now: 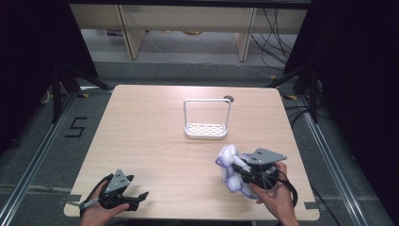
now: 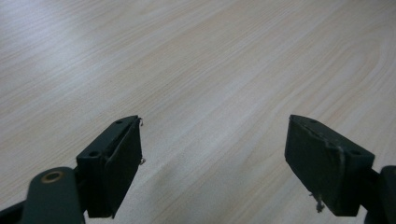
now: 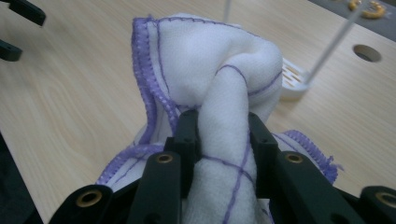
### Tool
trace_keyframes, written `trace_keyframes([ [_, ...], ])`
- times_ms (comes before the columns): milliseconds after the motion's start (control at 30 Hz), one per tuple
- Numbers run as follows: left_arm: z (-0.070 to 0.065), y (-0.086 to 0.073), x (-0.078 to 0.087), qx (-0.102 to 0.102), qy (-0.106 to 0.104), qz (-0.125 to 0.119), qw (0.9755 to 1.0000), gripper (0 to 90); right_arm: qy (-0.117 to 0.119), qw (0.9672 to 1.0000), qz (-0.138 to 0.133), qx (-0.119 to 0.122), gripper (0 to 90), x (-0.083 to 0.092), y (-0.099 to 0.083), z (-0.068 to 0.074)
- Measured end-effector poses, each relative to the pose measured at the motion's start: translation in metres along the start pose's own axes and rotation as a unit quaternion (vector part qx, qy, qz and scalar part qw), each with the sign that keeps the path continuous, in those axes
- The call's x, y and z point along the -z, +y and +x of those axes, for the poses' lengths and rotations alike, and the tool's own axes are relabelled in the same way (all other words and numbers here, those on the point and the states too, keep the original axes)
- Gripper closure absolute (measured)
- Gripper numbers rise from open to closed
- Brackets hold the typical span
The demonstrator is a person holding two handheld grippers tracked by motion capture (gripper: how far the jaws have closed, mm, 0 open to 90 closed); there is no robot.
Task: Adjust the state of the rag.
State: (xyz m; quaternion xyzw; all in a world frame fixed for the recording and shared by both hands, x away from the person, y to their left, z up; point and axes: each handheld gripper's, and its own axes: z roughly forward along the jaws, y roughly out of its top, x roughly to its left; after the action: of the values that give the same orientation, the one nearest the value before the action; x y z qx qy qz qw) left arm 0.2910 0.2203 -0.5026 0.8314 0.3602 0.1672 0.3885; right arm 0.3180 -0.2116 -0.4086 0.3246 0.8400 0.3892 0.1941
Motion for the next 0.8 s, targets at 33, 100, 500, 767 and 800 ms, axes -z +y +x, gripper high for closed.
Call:
trace_keyframes([
  [33,0.000,0.000,0.000,-0.004,-0.001,0.003,1.0000,18.5,0.014,0.9999,0.004,0.005,71.6,-0.009,0.009,0.007],
  [100,-0.001,0.000,-0.001,-0.003,-0.002,0.000,1.0000,18.5,0.027,0.9995,0.007,0.018,71.6,-0.022,0.017,0.014],
  [500,-0.003,0.000,-0.001,0.005,-0.004,-0.002,1.0000,18.5,0.046,0.9951,0.083,0.027,69.8,-0.120,0.027,0.055],
  [767,-0.005,0.000,-0.002,-0.003,-0.010,-0.004,0.9999,18.6,0.057,0.9972,0.046,-0.014,36.9,-0.110,0.022,0.051],
  [800,-0.005,0.000,-0.002,-0.003,-0.010,-0.004,0.9999,18.6,0.057,0.9972,0.046,-0.014,36.9,-0.110,0.022,0.051],
])
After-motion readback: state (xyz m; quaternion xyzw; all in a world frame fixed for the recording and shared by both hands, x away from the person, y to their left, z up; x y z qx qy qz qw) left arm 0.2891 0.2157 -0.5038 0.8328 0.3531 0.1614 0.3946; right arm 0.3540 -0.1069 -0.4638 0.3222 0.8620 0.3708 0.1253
